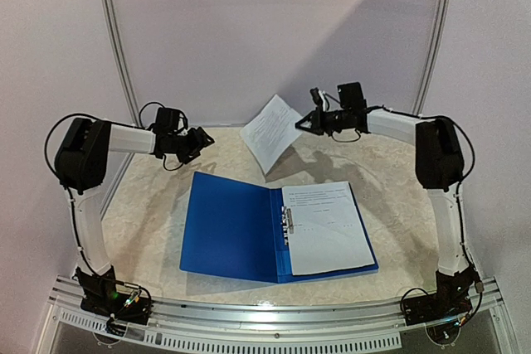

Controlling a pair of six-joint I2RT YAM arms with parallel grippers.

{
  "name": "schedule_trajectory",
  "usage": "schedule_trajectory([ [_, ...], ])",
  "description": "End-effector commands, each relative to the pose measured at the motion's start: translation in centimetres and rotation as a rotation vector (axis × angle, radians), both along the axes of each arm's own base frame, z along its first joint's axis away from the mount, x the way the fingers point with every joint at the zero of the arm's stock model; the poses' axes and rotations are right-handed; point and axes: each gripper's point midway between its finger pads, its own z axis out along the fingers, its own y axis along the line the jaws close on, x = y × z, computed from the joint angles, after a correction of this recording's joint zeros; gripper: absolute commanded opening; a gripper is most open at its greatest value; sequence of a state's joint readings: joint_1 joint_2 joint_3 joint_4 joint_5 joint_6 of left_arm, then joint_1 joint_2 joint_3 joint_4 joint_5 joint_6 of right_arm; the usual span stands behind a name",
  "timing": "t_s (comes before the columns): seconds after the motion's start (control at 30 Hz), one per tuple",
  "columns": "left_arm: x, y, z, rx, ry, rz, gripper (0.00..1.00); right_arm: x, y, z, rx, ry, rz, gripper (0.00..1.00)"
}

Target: Put the files into the folder

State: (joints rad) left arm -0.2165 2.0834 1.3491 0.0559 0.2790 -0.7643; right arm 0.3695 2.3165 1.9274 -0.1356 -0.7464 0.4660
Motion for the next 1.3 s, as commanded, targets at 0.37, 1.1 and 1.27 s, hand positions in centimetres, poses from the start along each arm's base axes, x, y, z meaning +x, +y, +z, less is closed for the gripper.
schedule_trajectory([
  [0.37, -7.8, 2.8, 4.1, 0.137, -0.037, -0.023, 0.76, -16.1, -11.0, 3.5, -0.038, 0.029, -0.095, 0.00],
  [1.1, -11.2, 1.7, 11.9, 0.097, -0.165, -0.029, 0.76, -32.5, -15.7, -6.3, -0.195, 0.216, -0.010, 0.09],
  [1.27, -11.4, 1.9, 11.6, 0.095, -0.161, -0.021, 0.76, -33.6, -15.6, -6.7, -0.186, 0.275, 0.014, 0.08],
])
